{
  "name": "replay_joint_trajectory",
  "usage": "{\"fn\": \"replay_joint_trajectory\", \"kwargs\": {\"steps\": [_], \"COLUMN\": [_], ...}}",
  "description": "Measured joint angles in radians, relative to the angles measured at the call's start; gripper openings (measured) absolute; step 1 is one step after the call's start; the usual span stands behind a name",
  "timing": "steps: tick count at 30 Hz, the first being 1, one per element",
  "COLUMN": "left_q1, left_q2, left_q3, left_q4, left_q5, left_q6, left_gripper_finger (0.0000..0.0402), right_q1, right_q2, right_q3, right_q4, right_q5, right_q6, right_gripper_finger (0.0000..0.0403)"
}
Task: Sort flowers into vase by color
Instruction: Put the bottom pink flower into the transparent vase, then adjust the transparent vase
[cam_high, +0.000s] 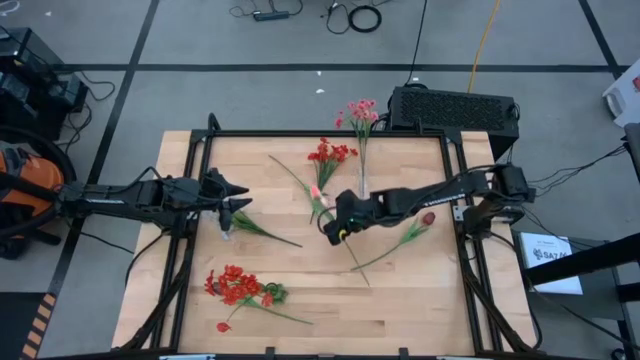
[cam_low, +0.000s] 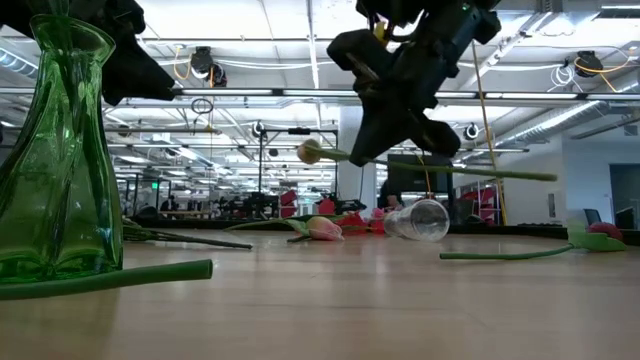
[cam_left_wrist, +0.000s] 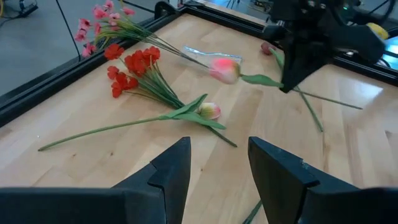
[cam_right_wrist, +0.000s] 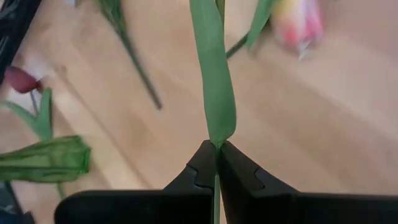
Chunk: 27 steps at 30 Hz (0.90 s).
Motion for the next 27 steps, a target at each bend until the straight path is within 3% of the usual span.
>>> {"fn": "replay_joint_trajectory", "kwargs": {"steps": [10,21,27], "left_q1": [0.0,0.0,0.0], "left_q2": [0.0,0.0,0.0], "left_q3": [0.0,0.0,0.0], "left_q4": [-0.002,-0.009,-0.027], "left_q5": [0.0,0.002,0.017], "left_q6": [0.002,0.002,0.002], "left_gripper_finger": [0.0168,0.0168,0.0168], "right_q1": [0.077,0.076,0.048], "right_q2": [0.082,0.039,-0.018], "right_q3": [0.0,0.0,0.0], "right_q4": [-0.042,-0.064,-0.137], "right_q5": [-0.009,-0.043,-0.118], "right_q6": [0.117,0.125,0.111], "right_gripper_finger": [0.0008,0.0105,0.0148]}}
